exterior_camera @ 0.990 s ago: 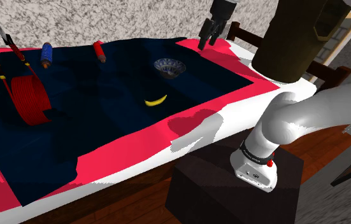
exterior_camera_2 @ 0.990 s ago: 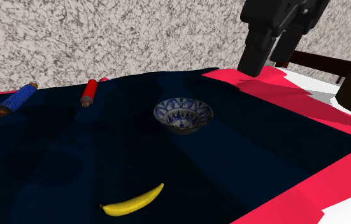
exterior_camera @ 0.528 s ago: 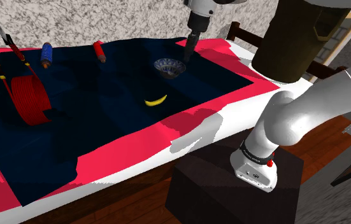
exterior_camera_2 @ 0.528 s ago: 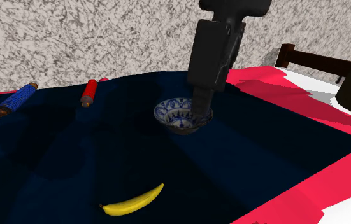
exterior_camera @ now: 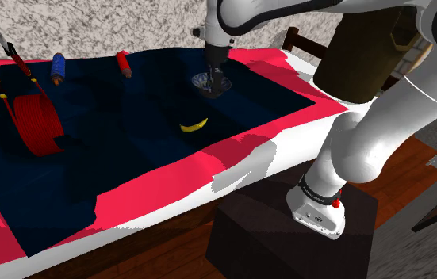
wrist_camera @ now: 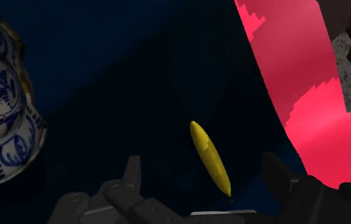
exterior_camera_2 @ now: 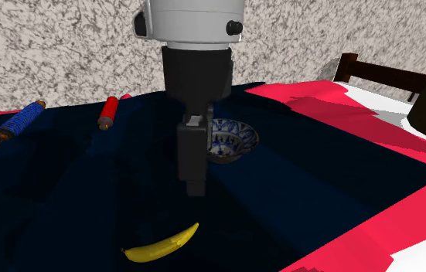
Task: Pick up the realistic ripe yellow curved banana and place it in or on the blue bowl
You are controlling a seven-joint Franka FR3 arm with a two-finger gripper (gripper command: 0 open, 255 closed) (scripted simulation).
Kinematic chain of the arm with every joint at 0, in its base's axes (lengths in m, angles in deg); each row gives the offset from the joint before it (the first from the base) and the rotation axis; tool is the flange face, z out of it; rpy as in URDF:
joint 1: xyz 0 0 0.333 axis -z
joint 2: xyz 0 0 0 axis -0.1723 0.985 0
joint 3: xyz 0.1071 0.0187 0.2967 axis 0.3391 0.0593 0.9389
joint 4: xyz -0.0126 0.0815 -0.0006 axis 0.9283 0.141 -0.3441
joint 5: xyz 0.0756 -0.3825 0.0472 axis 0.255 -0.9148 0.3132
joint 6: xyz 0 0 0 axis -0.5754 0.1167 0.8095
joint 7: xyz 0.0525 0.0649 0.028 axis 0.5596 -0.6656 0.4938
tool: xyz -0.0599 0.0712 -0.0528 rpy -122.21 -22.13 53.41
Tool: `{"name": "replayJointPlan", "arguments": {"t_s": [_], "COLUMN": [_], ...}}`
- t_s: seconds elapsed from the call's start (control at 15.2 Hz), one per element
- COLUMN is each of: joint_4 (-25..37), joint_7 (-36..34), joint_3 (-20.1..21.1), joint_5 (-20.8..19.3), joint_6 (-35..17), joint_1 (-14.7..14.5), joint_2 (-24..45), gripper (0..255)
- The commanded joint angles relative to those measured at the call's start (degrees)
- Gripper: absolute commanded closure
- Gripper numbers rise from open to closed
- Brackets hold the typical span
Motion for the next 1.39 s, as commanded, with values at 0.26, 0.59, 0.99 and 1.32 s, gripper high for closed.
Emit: {"name": "replayJointPlan", "arguments": {"t_s": [0.26, 0.59, 0.99, 1.32], "joint_4": [2.0, 1.3, -1.3, -1.3], "joint_7": [14.0, 18.9, 19.0, 19.0], "joint_3": [1.5, 2.6, 2.6, 2.6], "joint_5": [-0.2, -0.6, -0.5, -0.5], "joint_6": [-4.2, -7.4, -11.7, -11.7], "joint_1": [-3.9, -5.2, -5.2, -5.2], "joint_2": [10.1, 14.0, 15.7, 15.7], "gripper": [0, 0, 0, 0]}}
